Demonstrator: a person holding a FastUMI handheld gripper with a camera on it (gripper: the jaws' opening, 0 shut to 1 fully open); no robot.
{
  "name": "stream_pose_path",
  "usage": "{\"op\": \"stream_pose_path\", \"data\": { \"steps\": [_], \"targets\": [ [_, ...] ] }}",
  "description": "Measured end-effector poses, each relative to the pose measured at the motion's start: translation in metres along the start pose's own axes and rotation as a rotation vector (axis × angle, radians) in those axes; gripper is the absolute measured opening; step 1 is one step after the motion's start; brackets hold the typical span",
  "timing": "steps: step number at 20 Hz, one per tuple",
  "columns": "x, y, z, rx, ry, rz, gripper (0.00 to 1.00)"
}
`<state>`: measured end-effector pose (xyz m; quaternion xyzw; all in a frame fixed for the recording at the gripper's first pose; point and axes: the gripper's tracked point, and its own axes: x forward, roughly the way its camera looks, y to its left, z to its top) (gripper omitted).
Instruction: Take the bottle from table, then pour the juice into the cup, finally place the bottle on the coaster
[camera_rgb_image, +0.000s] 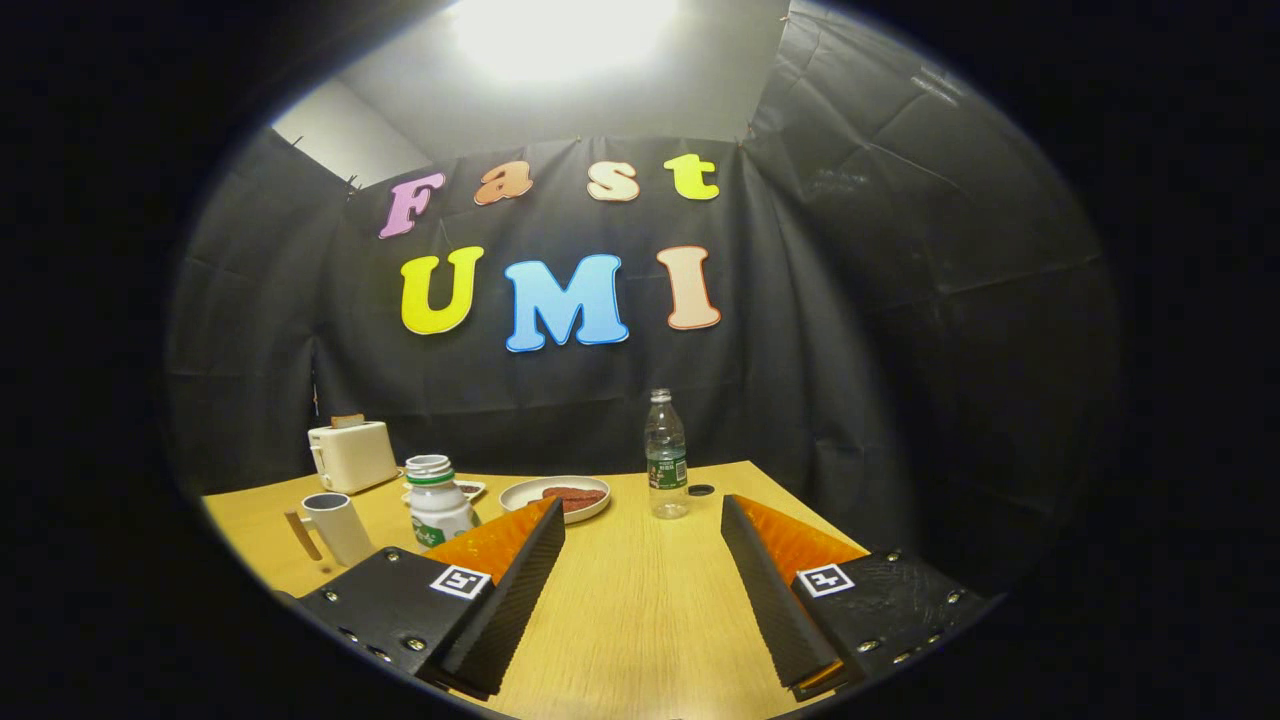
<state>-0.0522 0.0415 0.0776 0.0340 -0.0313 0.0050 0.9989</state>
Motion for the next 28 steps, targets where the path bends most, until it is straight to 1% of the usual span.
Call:
{"op": "stream_pose_path", "data": {
  "steps": [3,11,17,25,28],
  "targets": [
    [-0.012,0.012,-0.003,0.005,-0.002,0.013,0.96],
    [-0.023,0.052,-0.016,0.026,0.013,0.101,0.96],
    [-0.019,0.082,-0.022,0.029,0.012,0.158,0.96],
    [-0.005,0.12,-0.023,-0.021,-0.009,0.205,0.96],
    [0.004,0.132,-0.032,-0.036,0.003,0.226,0.96]
  ]
}}
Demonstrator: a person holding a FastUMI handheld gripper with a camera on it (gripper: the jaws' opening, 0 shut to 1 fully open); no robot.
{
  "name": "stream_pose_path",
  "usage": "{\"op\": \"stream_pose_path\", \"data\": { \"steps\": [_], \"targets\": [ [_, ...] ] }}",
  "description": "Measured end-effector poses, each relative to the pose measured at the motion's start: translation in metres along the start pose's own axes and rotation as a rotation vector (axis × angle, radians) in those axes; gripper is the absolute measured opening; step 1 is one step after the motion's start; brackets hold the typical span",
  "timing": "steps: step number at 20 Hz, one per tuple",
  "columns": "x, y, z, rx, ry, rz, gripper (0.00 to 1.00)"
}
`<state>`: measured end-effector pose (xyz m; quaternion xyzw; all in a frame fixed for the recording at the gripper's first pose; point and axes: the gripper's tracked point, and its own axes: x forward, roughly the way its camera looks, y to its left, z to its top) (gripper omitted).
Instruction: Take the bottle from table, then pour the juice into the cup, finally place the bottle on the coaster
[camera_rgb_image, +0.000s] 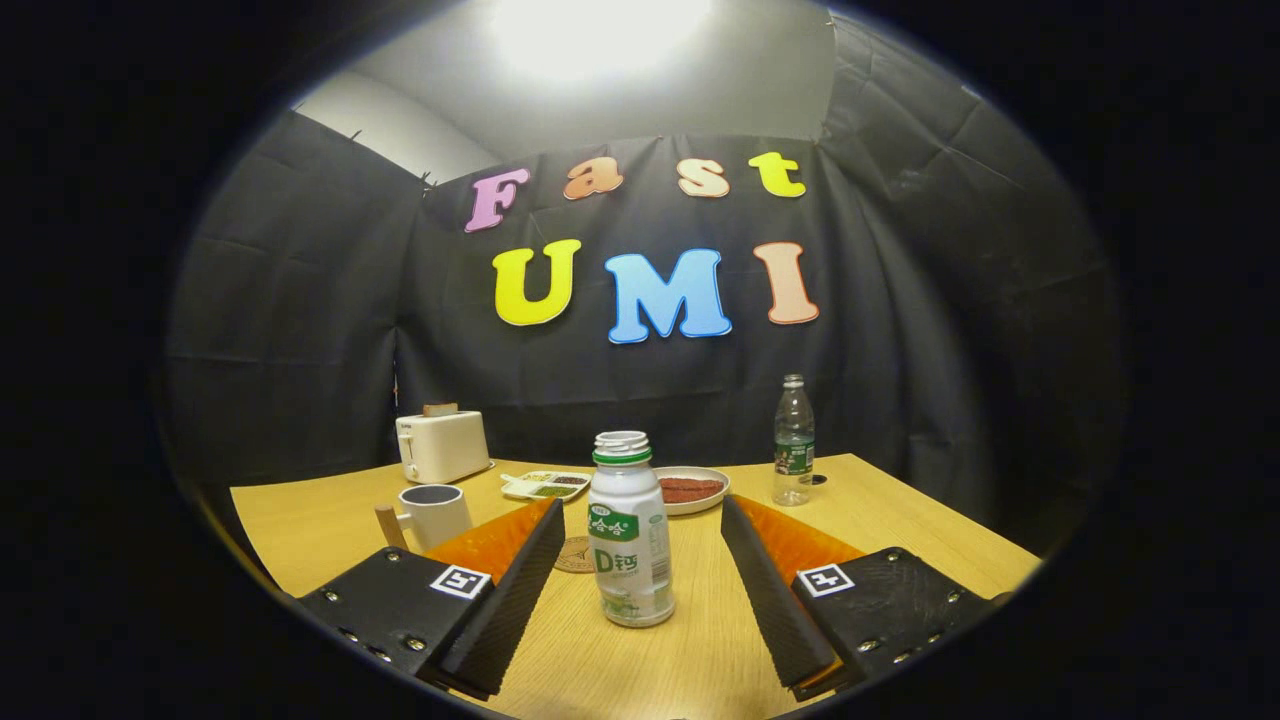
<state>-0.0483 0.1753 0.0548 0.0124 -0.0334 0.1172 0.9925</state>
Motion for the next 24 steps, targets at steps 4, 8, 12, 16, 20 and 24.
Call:
{"op": "stream_pose_path", "data": {
  "steps": [4,8,12,16,20,24],
  "targets": [
    [0.021,0.005,-0.011,0.002,0.022,0.014,0.96],
    [0.047,0.005,-0.023,-0.006,0.042,0.004,0.96],
    [0.07,-0.001,-0.036,-0.001,0.068,-0.038,0.96],
    [0.086,-0.002,-0.047,-0.01,0.093,-0.067,0.95],
    [0.096,-0.008,-0.051,-0.01,0.125,-0.123,0.72],
    [0.1,-0.002,-0.049,-0.084,0.147,-0.129,0.67]
  ]
}}
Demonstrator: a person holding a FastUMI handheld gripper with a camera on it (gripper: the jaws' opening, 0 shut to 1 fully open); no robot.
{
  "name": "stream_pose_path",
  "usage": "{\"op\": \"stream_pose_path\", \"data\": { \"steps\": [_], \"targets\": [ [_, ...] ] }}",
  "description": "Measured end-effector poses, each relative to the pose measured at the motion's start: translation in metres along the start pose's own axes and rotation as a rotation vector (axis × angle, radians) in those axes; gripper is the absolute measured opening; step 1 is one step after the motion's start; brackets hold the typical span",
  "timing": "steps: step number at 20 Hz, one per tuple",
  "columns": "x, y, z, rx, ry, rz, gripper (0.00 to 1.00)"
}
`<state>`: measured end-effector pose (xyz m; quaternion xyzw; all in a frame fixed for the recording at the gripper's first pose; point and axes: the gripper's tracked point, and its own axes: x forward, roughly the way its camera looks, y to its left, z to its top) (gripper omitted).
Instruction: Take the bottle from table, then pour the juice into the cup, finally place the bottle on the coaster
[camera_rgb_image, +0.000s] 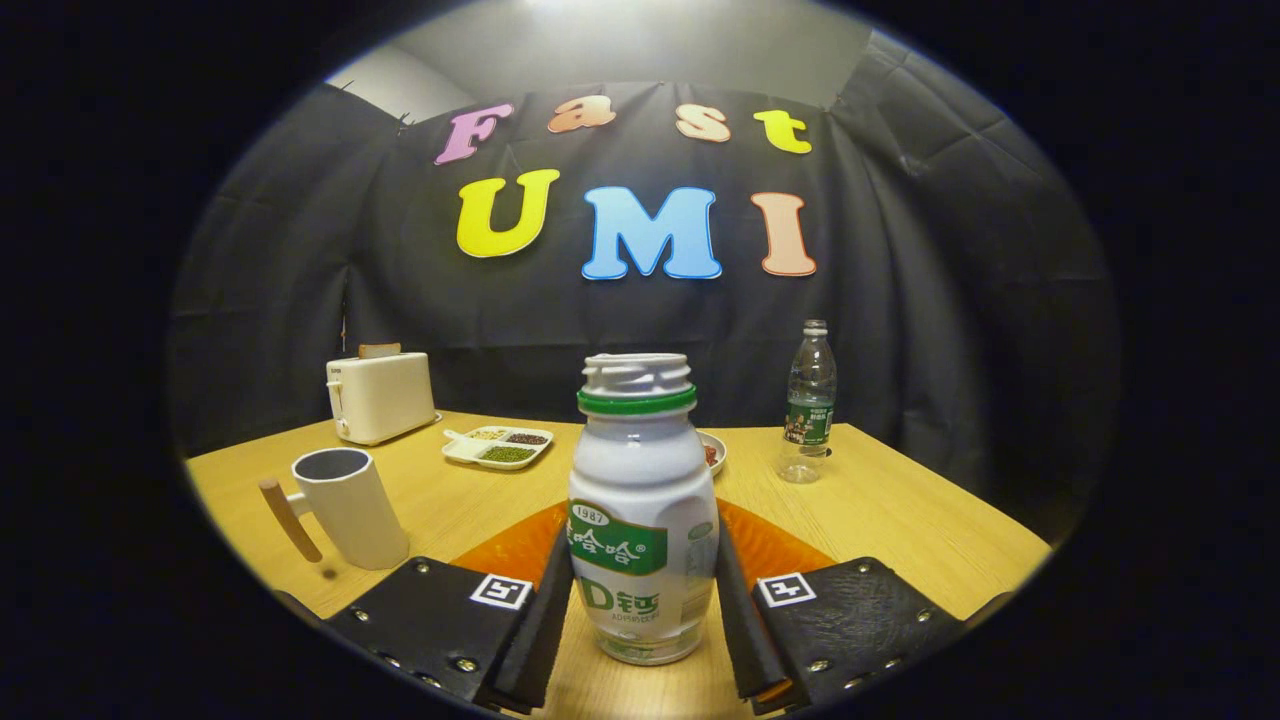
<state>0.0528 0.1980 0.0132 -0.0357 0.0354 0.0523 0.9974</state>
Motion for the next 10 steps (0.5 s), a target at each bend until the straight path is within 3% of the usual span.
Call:
{"op": "stream_pose_path", "data": {
  "steps": [10],
  "targets": [
    [0.015,0.023,0.06,-0.47,-0.102,-0.063,0.67]
  ]
}}
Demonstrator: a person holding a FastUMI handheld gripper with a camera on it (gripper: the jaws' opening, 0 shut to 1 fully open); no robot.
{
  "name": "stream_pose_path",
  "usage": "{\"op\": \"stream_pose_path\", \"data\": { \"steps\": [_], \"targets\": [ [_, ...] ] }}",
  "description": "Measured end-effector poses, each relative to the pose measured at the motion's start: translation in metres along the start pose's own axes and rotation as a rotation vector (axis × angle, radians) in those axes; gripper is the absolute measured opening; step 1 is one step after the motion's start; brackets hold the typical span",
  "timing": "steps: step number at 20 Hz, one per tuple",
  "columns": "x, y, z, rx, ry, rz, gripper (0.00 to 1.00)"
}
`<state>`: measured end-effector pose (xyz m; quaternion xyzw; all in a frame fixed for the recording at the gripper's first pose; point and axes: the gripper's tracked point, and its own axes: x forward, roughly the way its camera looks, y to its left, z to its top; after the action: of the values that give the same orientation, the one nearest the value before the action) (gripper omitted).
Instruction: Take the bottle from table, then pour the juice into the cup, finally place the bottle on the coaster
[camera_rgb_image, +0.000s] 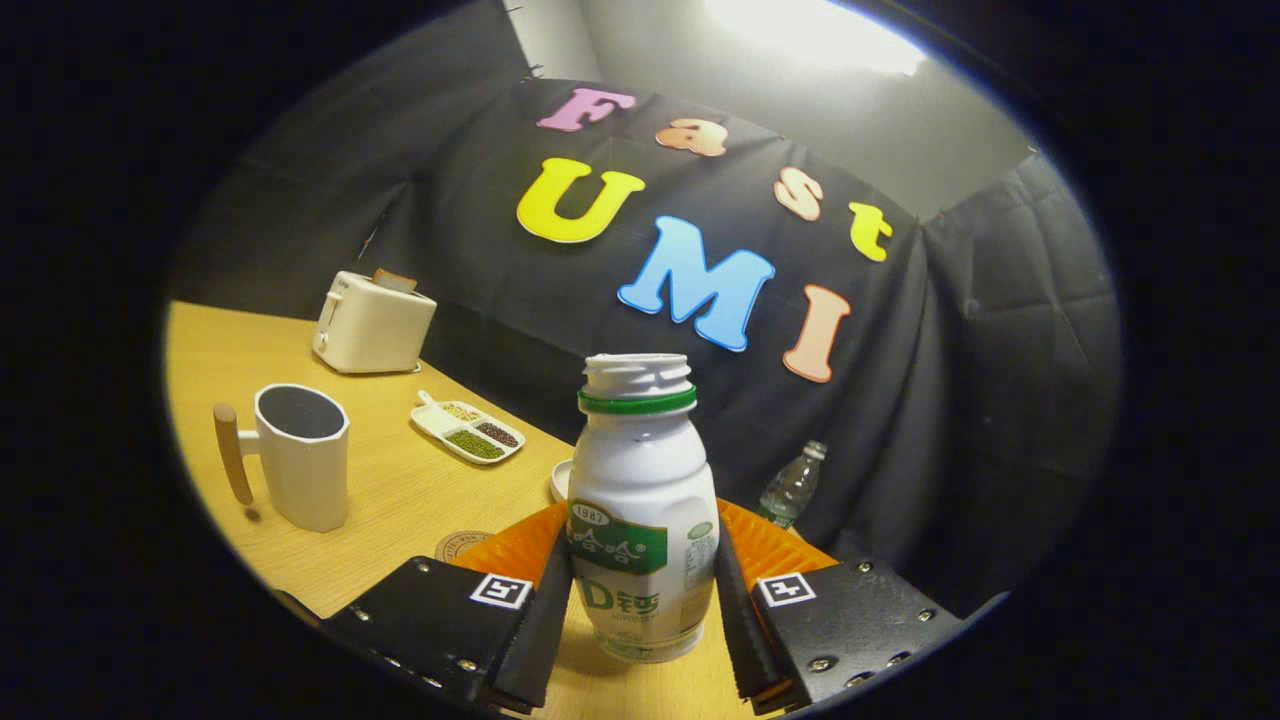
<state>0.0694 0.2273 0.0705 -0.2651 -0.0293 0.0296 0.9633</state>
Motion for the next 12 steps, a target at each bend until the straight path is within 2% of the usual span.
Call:
{"op": "stream_pose_path", "data": {
  "steps": [12],
  "targets": [
    [0.028,0.041,0.055,-0.455,-0.121,0.039,0.67]
  ]
}}
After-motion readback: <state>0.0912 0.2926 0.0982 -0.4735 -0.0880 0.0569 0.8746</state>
